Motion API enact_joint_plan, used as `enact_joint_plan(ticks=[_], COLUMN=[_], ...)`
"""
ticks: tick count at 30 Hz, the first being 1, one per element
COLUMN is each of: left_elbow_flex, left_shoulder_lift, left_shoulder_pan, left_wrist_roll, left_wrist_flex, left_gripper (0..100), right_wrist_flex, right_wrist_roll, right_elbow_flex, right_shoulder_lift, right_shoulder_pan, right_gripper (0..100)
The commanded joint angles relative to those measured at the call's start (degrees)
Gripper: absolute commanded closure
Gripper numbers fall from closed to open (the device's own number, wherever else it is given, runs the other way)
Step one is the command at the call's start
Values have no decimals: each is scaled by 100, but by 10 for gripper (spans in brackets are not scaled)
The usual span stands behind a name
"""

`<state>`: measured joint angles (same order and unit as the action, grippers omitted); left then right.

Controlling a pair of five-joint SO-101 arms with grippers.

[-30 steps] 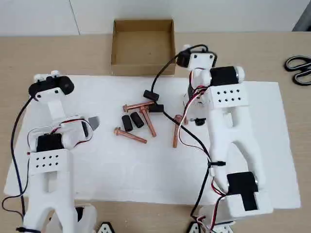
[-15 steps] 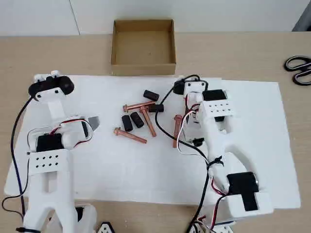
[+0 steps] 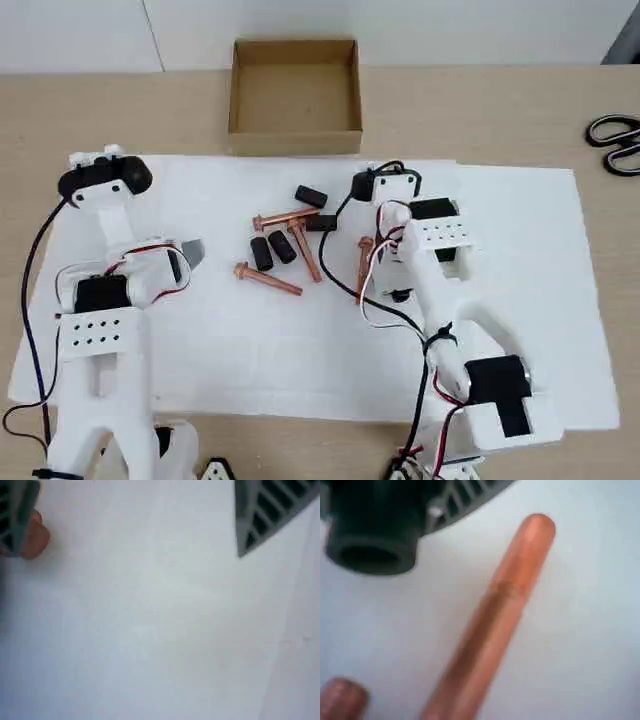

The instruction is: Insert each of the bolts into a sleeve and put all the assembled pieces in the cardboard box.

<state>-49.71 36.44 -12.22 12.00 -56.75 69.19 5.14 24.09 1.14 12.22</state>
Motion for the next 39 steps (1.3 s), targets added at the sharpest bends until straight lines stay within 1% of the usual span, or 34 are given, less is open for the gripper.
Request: enact_joint_plan(ticks=[1,4,10,17,21,26,29,38,39], left_elbow_flex=[13,13,13,13,4,4,4,-4,-40], left_shoulder_lift=[-9,-9,-9,-9,-9,-9,-9,-18,-9], left_shoulder_pan=[0,0,0,0,0,0,0,0,0], left_wrist_roll=[-9,-9,-9,-9,-9,-9,-9,-9,-9], left_wrist_flex=[97,97,97,88,79,79,79,79,97], left_gripper=[740,740,740,740,740,740,740,740,740], right_wrist_flex=[-84,-84,-101,-470,-488,-426,-382,-391,-400], right_wrist_roll=[9,9,9,9,18,44,44,53,53], right_elbow_flex=[-35,-35,-26,-26,-53,-53,-53,-35,-35], right_shoulder_lift=[-268,-268,-171,620,787,708,585,400,400], right_shoulder_pan=[75,48,48,66,75,75,75,75,75], right_gripper=[954,913,913,909,907,818,833,835,848])
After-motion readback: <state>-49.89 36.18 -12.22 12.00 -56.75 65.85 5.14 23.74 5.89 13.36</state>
